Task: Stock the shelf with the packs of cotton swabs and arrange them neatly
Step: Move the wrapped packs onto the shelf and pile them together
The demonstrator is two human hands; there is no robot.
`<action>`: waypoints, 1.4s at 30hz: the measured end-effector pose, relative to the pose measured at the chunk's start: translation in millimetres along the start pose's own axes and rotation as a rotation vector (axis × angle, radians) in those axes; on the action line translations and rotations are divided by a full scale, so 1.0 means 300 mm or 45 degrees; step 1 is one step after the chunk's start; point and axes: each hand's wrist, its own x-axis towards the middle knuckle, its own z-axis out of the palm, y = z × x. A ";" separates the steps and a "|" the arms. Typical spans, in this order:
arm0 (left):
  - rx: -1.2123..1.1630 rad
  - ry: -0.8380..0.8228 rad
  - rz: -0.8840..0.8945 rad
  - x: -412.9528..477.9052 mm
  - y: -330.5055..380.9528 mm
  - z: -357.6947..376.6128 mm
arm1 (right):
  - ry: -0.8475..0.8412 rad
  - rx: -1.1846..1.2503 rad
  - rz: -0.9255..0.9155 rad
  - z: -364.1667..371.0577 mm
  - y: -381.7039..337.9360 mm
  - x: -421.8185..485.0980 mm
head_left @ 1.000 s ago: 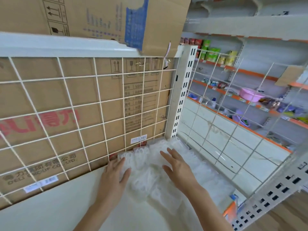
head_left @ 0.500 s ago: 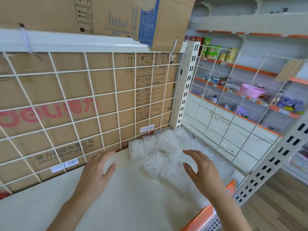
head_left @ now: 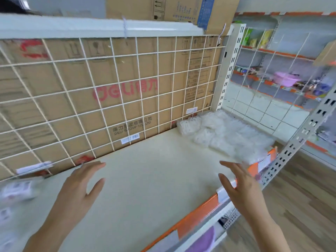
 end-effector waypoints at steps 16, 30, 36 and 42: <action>0.410 0.384 -0.578 -0.638 -0.153 -0.524 | -0.410 0.282 -0.544 0.311 -0.531 -0.056; 0.648 0.643 -1.147 -1.108 0.035 -0.572 | -0.826 0.391 -0.864 0.500 -0.810 -0.101; 0.675 0.668 -1.326 -1.262 0.085 -0.582 | -0.884 0.468 -0.948 0.547 -0.895 -0.168; 0.643 0.764 -1.321 -1.330 0.017 -0.659 | -0.880 0.568 -1.045 0.591 -1.048 -0.238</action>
